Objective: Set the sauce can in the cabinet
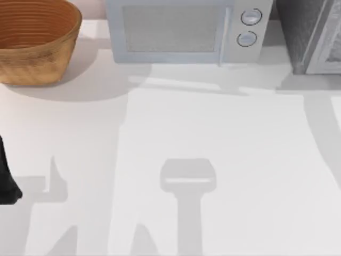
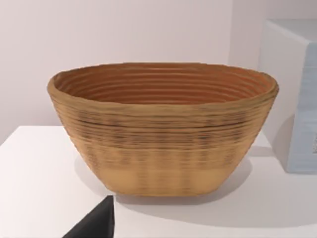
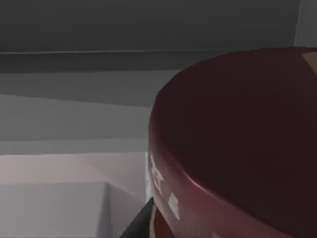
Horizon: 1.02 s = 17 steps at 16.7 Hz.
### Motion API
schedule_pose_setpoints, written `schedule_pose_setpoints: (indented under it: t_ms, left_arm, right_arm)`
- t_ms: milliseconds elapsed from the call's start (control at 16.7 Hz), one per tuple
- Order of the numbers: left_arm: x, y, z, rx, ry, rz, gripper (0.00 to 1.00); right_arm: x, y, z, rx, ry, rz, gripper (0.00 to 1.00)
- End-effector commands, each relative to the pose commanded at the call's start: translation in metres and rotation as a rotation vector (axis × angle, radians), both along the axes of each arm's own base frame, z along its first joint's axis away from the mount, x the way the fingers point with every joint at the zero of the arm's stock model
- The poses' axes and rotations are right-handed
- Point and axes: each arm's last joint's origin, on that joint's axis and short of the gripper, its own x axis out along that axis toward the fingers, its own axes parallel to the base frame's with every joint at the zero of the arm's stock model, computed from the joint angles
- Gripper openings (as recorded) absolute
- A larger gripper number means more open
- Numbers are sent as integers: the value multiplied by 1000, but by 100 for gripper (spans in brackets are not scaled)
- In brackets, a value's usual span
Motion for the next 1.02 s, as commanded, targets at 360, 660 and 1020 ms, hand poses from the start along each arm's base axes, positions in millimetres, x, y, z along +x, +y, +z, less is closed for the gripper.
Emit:
schedule_pose_setpoints:
  t_ms: [360, 660, 1020]
  left_arm:
    - [0, 0, 0, 0, 0, 0, 100]
    - [0, 0, 0, 0, 0, 0, 100]
    - [0, 0, 0, 0, 0, 0, 100]
  right_arm:
    - [47, 20, 42, -12, 17, 35, 0]
    - [54, 24, 45, -16, 24, 43, 0]
    - [72, 25, 45, -14, 25, 43, 0]
